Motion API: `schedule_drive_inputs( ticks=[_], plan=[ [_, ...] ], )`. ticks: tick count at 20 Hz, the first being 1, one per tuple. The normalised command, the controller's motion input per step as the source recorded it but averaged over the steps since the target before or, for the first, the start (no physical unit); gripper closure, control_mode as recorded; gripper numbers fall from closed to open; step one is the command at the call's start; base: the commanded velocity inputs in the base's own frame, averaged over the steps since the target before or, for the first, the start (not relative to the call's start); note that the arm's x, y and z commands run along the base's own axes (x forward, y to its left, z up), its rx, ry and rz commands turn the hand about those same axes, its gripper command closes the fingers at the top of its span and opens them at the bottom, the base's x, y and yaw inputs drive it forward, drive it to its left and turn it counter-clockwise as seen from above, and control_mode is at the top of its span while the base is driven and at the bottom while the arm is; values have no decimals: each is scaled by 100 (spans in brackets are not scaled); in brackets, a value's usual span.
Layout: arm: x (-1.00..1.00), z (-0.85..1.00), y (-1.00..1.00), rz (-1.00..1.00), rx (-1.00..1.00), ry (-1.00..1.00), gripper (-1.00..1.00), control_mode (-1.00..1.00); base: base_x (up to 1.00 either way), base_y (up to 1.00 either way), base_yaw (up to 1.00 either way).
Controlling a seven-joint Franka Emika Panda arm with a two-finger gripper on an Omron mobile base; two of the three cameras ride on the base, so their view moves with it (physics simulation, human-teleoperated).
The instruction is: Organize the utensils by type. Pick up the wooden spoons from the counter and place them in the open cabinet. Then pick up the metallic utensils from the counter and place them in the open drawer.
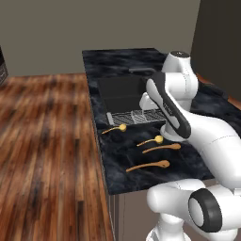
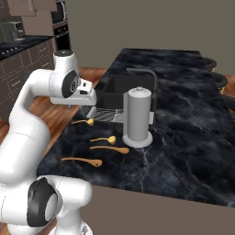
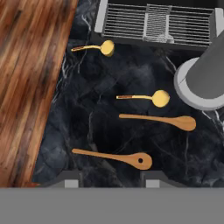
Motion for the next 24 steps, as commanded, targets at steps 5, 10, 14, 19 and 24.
schedule_drive_inputs(
  ticks=[5, 10, 14, 19, 24],
  plan=[
    [-1, 0, 6, 0, 0, 4, -100, -100, 0, 0, 0],
    [0, -11, 5, -1, 6, 17, -100, -100, 0, 0, 0],
    [0, -23, 8, -1, 7, 19, -100, -100, 0, 0, 0],
    [0, -23, 4, 0, 1, 30, -100, -100, 0, 0, 0],
    [0, -39, 18, -1, -2, 17, -100, -100, 0, 0, 0]
  ],
)
